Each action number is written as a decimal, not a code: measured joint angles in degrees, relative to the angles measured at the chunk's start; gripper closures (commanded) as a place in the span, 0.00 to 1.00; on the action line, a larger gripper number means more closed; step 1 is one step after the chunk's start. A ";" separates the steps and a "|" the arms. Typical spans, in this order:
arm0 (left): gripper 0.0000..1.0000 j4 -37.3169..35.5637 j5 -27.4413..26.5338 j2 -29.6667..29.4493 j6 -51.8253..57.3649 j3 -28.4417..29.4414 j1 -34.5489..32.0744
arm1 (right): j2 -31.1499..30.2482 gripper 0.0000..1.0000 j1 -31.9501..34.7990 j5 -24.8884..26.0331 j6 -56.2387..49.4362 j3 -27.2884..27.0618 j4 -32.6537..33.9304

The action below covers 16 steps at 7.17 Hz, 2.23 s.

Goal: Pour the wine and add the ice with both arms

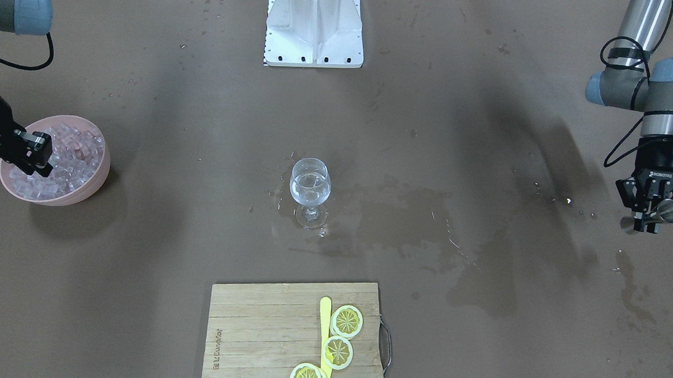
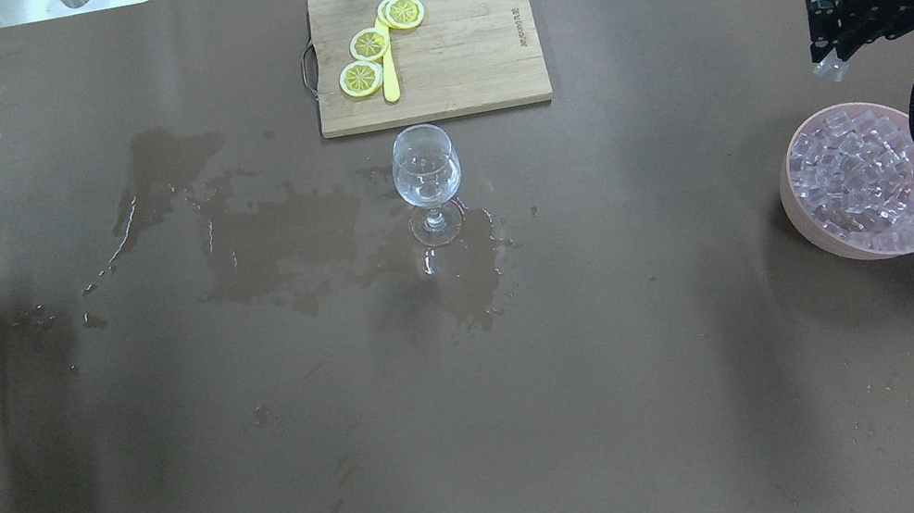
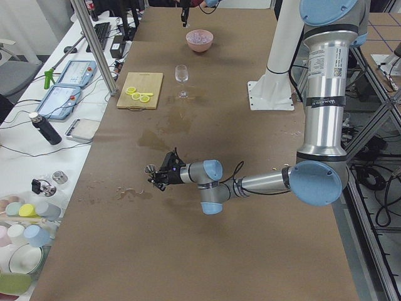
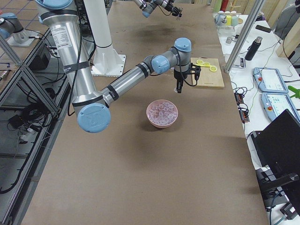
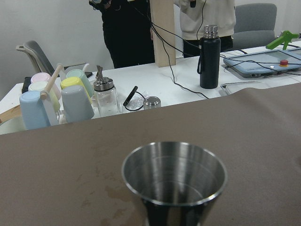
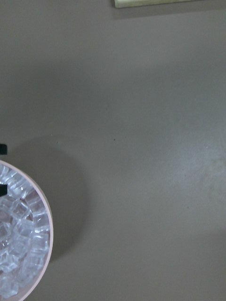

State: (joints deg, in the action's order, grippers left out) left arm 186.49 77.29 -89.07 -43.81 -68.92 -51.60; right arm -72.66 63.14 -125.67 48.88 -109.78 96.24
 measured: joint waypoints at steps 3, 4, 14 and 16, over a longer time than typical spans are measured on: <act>1.00 -0.27 -3.22 -0.89 0.04 1.55 3.07 | 4.89 0.77 -0.30 -0.31 4.21 -0.05 0.59; 1.00 -0.20 -3.95 -1.24 0.04 1.71 3.80 | 5.64 0.77 -0.32 -0.33 5.18 -0.14 0.60; 1.00 2.28 -3.99 -2.64 0.04 3.01 7.57 | 21.58 0.77 -8.08 2.84 9.90 5.10 4.05; 1.00 4.29 -4.00 -3.62 0.05 4.22 8.81 | 24.62 0.77 -11.23 4.97 11.26 6.26 4.04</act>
State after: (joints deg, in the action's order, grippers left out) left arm 190.79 73.29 -92.69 -43.77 -64.70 -42.79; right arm -48.04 51.91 -120.69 60.14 -103.52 100.28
